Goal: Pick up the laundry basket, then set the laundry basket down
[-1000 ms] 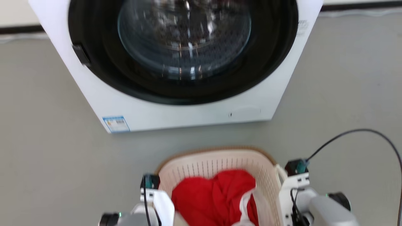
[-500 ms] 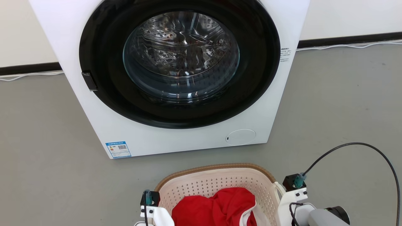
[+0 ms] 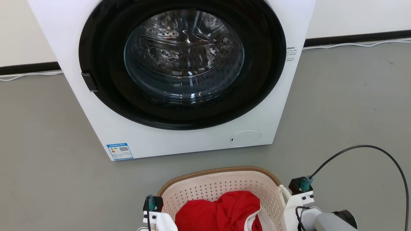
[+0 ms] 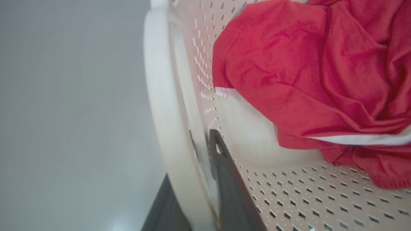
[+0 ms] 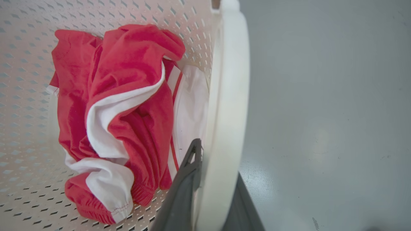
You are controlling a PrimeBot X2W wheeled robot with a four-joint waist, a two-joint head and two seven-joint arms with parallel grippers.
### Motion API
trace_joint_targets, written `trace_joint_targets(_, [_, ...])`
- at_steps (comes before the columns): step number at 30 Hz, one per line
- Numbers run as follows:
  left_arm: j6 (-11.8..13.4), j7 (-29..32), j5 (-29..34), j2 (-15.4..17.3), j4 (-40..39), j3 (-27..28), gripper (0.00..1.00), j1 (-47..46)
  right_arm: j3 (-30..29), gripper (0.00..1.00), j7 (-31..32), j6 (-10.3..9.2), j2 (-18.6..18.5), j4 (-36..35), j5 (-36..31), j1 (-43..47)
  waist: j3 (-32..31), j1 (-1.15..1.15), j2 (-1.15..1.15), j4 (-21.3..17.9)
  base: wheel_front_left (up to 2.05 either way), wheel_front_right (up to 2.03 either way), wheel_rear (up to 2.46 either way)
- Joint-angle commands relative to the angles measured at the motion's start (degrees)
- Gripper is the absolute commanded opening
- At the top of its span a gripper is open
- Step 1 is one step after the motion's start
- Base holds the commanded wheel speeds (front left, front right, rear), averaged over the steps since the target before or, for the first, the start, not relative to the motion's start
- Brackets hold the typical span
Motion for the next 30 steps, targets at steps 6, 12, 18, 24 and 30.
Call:
trace_joint_targets(6, [0.3, -0.73, -0.14, 0.08, -0.79, -0.44, 0.0, -2.49, 1.05, 0.0, -0.16, 0.45, 1.3, -2.63, -0.27, -0.46, 0.21, 0.0, 0.0, 0.02, 0.0, 0.0, 0.0])
trace_joint_targets(12, [0.53, -1.02, -0.48, 0.08, -0.55, -1.23, 0.0, -2.7, 1.0, 0.0, 0.16, 0.45, 1.3, -3.37, -0.59, -0.45, 0.38, 0.0, 0.0, -0.17, 0.0, 0.0, 0.0])
trace_joint_targets(18, [0.46, -1.35, -0.87, 0.08, -0.46, -1.84, 0.0, -3.28, 1.05, 0.0, 0.46, 0.45, 1.3, -4.44, -0.67, -0.22, 0.7, 0.0, 0.0, -0.4, 0.0, 0.0, 0.0])
trace_joint_targets(24, [0.45, -1.63, -0.91, 0.08, -0.16, -2.53, 0.0, -4.45, 0.89, 0.0, 0.72, 0.45, 1.3, -5.58, -0.52, -0.52, 2.18, 0.0, 0.0, -0.53, 0.0, 0.0, 0.0])
trace_joint_targets(30, [0.32, -2.35, -0.83, 0.08, 0.44, -2.6, 0.0, -7.05, 0.52, 0.0, -0.64, 0.45, 1.3, -7.19, -0.14, -2.38, 5.88, 0.0, 0.0, -0.36, 0.0, 0.0, 0.0])
